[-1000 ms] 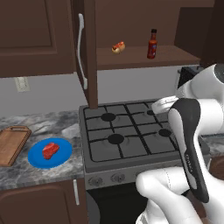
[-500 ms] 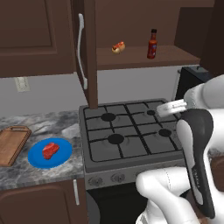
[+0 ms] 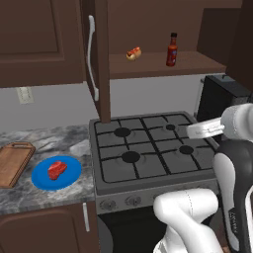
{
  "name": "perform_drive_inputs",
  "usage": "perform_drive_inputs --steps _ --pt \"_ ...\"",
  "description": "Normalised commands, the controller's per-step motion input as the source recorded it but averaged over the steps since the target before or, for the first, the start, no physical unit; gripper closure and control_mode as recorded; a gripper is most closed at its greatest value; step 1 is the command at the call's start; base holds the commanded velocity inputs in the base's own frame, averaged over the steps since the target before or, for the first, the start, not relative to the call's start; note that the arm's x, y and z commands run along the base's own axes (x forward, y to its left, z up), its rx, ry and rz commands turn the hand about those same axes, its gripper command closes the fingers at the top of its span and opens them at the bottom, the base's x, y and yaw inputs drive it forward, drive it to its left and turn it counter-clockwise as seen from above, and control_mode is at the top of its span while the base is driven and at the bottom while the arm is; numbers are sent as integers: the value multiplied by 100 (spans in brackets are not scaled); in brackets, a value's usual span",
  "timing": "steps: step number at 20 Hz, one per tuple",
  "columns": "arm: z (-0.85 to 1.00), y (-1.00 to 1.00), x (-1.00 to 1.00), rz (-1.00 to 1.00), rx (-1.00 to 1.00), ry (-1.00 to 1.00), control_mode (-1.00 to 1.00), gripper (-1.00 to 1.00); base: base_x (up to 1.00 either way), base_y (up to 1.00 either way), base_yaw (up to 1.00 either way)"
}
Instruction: Pick the steak from the plate and place it on the cutting board. Then pick the condiment bottle from the cabinet and place it next to the cutting board.
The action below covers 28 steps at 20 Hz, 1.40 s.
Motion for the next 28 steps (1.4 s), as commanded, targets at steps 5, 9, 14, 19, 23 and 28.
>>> perform_drive_inputs --steps 5,9,14,19,23,28 --pt "6 0 -23 1 0 -8 -100 -100 0 0 0" --pt "3 0 -22 2 0 -8 -100 -100 0 0 0" --pt "6 0 -17 0 0 -6 -100 -100 0 0 0" --pt "10 0 -18 0 0 -5 -100 -100 0 0 0" --pt "8 0 -21 0 0 -6 -100 -100 0 0 0" --pt "2 0 -18 1 0 -9 -100 -100 0 0 0"
